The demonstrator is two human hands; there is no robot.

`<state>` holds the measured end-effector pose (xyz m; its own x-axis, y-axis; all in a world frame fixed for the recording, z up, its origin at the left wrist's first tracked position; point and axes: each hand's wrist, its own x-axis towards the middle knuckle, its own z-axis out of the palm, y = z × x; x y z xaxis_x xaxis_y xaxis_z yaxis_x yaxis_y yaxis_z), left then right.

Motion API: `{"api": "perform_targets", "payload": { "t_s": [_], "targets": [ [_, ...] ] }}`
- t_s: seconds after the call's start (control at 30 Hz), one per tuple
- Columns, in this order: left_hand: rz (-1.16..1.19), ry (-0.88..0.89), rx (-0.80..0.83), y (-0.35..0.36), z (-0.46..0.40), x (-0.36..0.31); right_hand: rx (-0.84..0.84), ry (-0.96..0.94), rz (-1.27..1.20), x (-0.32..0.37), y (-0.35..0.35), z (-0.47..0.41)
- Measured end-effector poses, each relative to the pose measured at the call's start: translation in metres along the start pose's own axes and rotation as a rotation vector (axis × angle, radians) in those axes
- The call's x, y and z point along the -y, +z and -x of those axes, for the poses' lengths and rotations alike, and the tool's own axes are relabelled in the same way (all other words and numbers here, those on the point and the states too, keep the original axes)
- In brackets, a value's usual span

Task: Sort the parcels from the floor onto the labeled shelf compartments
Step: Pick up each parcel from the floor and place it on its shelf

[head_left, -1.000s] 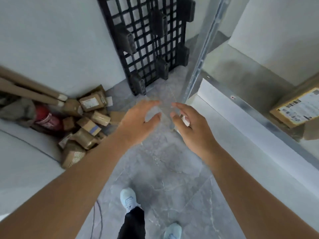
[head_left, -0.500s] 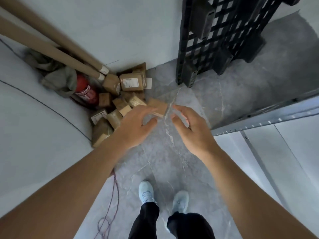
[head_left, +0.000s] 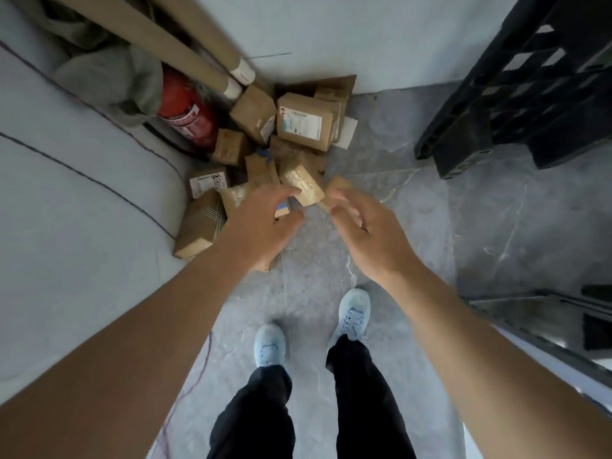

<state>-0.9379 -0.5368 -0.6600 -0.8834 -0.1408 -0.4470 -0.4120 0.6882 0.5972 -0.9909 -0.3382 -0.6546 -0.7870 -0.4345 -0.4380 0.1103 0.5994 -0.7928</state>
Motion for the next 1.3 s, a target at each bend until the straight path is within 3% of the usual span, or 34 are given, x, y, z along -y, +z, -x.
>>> {"api": "perform_targets", "payload": {
  "t_s": [0.3, 0.47, 0.57, 0.67, 0.93, 1.17, 1.3],
  "targets": [
    [0.126, -0.23, -0.053, 0.035, -0.104, 0.124, 0.155, 0.029, 0.03, -0.056, 0.099, -0.151],
    [0.092, -0.362, -0.079, 0.073, -0.157, 0.2, 0.137, 0.095, -0.006, -0.111, 0.177, -0.225],
    [0.215, -0.485, -0.05, 0.096, -0.176, 0.236, 0.118, 0.146, -0.026, -0.134, 0.213, -0.254],
    [0.328, -0.496, -0.04, 0.114, -0.184, 0.261, 0.114, 0.176, -0.054, -0.152, 0.231, -0.272],
    [0.595, -0.452, -0.161, 0.117, -0.157, 0.242, 0.07, 0.219, -0.193, -0.143, 0.222, -0.265],
    [0.602, -0.309, -0.204, 0.092, -0.129, 0.186, 0.034, 0.122, 0.016, -0.11, 0.165, -0.228],
    [0.566, -0.36, -0.303, 0.08, -0.117, 0.15, -0.062, 0.101, -0.185, -0.092, 0.132, -0.204]
  ]
}}
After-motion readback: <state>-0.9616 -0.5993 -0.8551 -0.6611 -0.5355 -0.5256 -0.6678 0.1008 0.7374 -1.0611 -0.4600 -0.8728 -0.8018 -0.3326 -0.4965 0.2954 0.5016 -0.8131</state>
